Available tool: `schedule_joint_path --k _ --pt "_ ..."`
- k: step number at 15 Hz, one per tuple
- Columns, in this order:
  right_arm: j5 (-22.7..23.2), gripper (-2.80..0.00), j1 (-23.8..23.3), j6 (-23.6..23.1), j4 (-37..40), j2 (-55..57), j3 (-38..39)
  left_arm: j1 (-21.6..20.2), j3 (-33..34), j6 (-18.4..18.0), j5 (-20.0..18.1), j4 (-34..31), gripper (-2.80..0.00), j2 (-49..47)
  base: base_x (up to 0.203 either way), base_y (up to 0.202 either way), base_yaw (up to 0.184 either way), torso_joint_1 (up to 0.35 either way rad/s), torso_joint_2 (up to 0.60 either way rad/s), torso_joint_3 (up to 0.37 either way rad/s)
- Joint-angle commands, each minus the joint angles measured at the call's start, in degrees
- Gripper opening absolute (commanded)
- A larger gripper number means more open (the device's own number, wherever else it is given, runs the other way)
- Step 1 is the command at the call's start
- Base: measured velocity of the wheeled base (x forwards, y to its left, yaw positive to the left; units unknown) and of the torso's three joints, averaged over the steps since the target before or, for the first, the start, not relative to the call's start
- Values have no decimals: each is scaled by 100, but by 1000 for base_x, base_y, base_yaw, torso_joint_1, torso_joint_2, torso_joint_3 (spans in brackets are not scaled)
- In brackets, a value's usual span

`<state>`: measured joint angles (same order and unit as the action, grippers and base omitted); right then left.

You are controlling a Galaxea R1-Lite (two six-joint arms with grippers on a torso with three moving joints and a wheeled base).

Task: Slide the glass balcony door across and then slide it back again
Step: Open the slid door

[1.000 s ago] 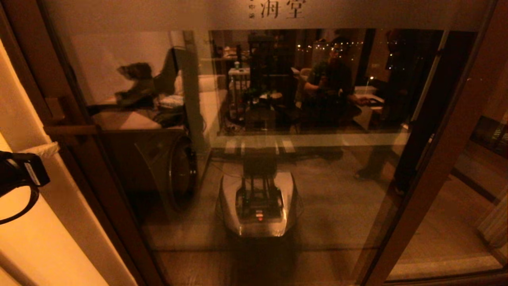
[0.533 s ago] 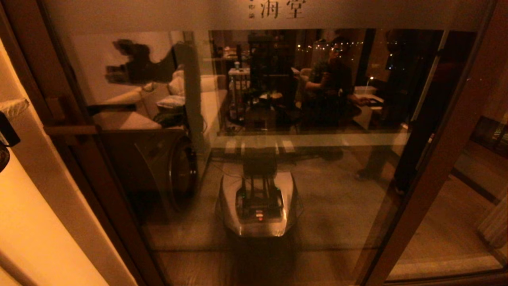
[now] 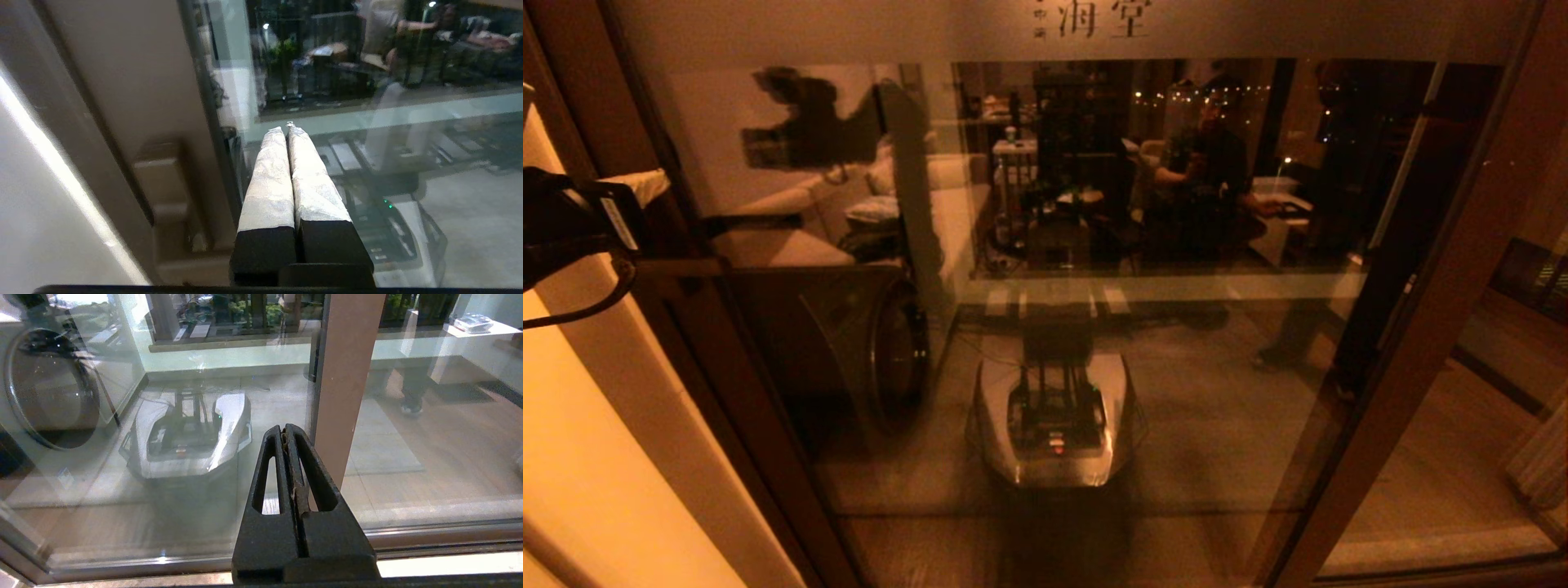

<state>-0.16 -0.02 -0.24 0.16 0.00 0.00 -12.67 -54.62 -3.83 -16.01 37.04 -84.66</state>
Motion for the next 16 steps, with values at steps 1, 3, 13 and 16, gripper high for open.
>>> schedule_joint_path --k 1,3,13,16 --pt "-2 -280 1 -2 2 9 0 54 -180 -3 90 31 -280 -446 0 0 0 0 0 0" --pt "-2 -280 2 -2 2 9 0 45 -165 -3 98 31 -280 -461 0 0 0 0 0 0" --pt "-2 -280 -2 -2 2 9 0 45 557 -39 90 43 -280 -449 0 0 0 0 0 0" --pt "-2 -280 2 -2 -6 9 0 45 903 -41 82 283 -280 -464 0 0 0 0 0 0"
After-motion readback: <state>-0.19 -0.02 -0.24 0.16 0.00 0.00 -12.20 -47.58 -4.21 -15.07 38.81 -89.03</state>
